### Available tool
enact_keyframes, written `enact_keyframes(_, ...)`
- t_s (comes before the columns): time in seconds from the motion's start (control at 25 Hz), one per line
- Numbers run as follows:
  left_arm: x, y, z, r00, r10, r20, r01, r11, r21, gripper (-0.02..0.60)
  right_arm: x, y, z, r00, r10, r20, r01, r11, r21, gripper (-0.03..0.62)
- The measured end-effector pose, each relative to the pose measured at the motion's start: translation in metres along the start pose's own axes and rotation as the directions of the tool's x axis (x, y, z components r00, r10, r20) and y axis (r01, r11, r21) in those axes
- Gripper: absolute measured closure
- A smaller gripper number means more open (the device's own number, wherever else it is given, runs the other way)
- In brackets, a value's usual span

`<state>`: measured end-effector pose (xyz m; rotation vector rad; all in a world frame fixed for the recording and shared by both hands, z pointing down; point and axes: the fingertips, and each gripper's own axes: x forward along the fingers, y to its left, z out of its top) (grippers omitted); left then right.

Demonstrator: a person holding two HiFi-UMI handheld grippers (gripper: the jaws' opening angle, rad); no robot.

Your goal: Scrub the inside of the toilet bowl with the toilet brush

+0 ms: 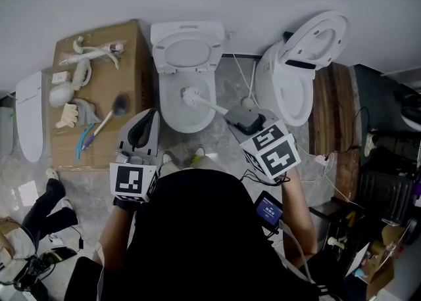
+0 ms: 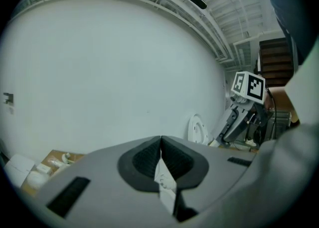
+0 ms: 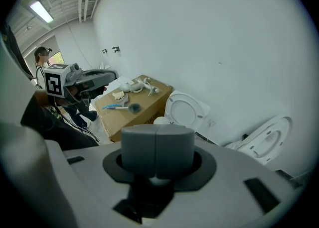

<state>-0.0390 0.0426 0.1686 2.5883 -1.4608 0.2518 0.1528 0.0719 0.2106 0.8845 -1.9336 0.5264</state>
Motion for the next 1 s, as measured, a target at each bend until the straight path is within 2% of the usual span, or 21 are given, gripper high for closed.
enact_keyframes(1.0,-0.001,0.009,-0.002,1.000,-0.004,-0.001,0.004,1.000,-0.003,0.569,0.001,0.007,0.011,1.000,0.001,-0.002,-0.001,1.000,-0.014,0.444)
